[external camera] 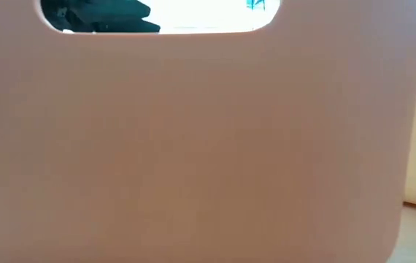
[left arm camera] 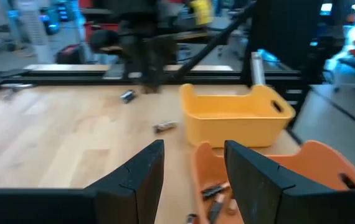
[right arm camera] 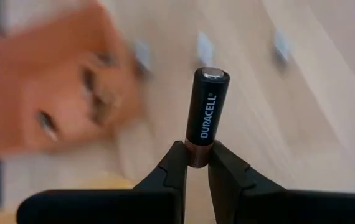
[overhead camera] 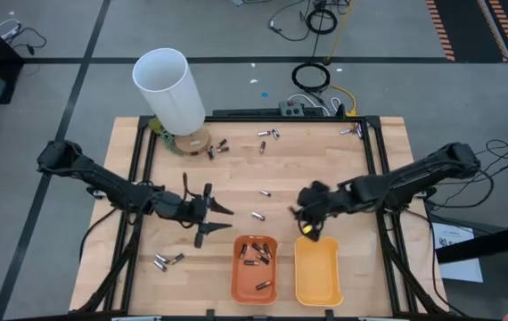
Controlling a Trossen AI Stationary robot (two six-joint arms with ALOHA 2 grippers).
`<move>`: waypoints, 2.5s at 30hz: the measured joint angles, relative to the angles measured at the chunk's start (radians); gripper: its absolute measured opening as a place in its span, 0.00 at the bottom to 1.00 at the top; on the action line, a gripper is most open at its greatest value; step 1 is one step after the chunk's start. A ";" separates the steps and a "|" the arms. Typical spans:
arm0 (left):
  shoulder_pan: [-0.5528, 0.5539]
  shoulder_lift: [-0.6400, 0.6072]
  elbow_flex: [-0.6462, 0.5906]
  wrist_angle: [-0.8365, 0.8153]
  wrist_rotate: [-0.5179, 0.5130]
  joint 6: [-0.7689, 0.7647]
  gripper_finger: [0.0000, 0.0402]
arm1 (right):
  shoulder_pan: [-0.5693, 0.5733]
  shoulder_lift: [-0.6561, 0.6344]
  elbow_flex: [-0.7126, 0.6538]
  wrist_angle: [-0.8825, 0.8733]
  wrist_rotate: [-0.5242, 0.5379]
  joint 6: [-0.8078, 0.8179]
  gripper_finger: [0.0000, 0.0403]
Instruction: Sort batteries
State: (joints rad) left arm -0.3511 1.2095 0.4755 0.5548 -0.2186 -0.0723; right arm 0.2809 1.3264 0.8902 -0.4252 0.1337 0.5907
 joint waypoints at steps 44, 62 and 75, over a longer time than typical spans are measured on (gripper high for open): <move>0.127 0.000 0.000 -0.204 -0.054 -0.050 0.44 | 0.042 0.545 0.394 0.099 -0.087 -0.443 0.28; 0.531 0.219 0.254 -0.342 0.065 -0.104 0.44 | -0.232 0.108 0.015 0.286 -0.055 -0.837 0.30; 0.661 0.647 0.653 -0.577 0.031 -0.298 0.44 | -0.342 -0.138 -0.303 0.578 -0.052 -0.525 0.30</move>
State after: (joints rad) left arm 0.3102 1.8569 1.1283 -0.0219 -0.1876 -0.3706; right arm -0.0616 1.1886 0.5870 0.1531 0.0814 0.0656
